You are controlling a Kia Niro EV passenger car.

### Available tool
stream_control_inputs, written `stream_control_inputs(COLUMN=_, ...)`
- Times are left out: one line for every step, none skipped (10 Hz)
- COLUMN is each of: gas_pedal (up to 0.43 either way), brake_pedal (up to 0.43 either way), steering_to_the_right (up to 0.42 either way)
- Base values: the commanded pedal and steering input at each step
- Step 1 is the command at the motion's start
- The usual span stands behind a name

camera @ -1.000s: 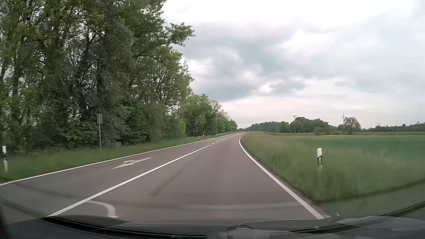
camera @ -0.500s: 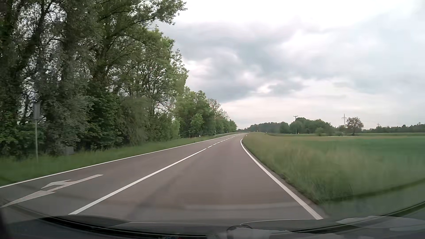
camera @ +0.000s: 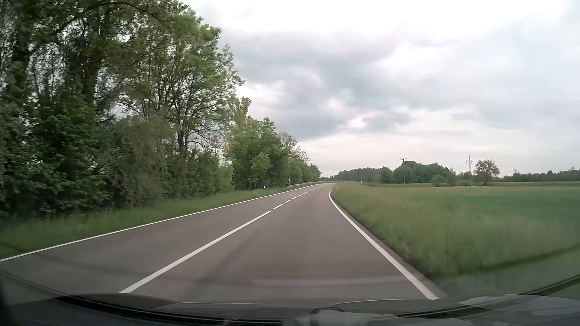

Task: Follow the waypoints while adhering to traffic rules and regulations

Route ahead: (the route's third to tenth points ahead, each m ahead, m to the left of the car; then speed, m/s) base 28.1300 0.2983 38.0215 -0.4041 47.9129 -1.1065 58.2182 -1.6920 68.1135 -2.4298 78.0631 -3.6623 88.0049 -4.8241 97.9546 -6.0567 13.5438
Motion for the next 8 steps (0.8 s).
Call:
stream_control_inputs(gas_pedal=0.189, brake_pedal=0.0, steering_to_the_right=0.008)
stream_control_inputs(gas_pedal=0.189, brake_pedal=0.0, steering_to_the_right=0.008)
stream_control_inputs(gas_pedal=0.189, brake_pedal=0.0, steering_to_the_right=0.008)
stream_control_inputs(gas_pedal=0.189, brake_pedal=0.0, steering_to_the_right=0.008)
stream_control_inputs(gas_pedal=0.189, brake_pedal=0.0, steering_to_the_right=0.008)
stream_control_inputs(gas_pedal=0.189, brake_pedal=0.0, steering_to_the_right=0.008)
stream_control_inputs(gas_pedal=0.189, brake_pedal=0.0, steering_to_the_right=0.008)
stream_control_inputs(gas_pedal=0.189, brake_pedal=0.0, steering_to_the_right=0.009)
